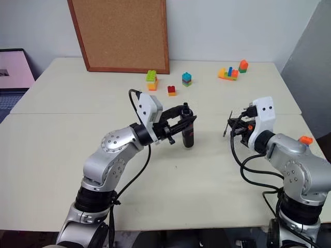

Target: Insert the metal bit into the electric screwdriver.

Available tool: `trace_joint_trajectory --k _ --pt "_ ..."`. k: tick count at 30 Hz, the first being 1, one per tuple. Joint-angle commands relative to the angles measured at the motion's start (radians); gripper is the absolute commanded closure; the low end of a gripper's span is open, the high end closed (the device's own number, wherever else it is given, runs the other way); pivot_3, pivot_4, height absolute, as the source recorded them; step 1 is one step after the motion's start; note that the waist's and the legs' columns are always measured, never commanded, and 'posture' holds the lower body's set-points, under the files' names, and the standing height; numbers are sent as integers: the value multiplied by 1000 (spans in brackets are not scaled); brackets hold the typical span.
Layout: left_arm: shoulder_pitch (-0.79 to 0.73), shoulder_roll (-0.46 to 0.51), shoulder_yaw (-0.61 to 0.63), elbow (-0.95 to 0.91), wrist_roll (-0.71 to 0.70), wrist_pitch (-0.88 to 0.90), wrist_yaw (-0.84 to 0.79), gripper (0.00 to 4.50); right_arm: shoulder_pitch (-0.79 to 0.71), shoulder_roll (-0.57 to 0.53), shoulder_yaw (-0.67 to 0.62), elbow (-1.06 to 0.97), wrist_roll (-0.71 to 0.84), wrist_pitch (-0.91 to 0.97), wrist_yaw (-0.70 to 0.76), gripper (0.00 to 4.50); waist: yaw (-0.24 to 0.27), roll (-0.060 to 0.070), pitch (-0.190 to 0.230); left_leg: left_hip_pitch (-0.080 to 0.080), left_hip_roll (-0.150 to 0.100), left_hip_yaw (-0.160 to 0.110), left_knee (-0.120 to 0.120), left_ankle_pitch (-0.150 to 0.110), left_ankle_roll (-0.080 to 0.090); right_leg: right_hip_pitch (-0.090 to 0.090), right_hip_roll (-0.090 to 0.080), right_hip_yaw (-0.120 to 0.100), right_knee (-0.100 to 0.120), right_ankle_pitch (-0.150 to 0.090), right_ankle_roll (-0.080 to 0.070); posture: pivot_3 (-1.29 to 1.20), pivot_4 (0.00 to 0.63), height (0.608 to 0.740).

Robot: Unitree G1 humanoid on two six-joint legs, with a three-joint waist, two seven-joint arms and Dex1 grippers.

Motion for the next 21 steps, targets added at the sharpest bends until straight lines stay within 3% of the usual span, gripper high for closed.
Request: trace_joint_trajectory --k 1,15,21 --pt "11 5 -3 -20 4 -37 -16 2861 16 -41 8 -71 27 -129 44 4500 0 0 0 0 0 0 0 0 0 0 0 0 0 0 0 0 150 740" --pt "79 36 -7 -30 15 -52 -37 2862 -116 -92 -12 -96 235 -267 94 4500 1 0 0 3 0 -1 1 0 0 0 1 1 6 -2 3 0 150 740" --pt "35 53 -2 -99 -70 13 -98 2863 -193 -206 -28 -64 354 -235 145 4500 0 0 0 5 0 0 1 0 0 0 1 1 10 -3 4 0 150 740"
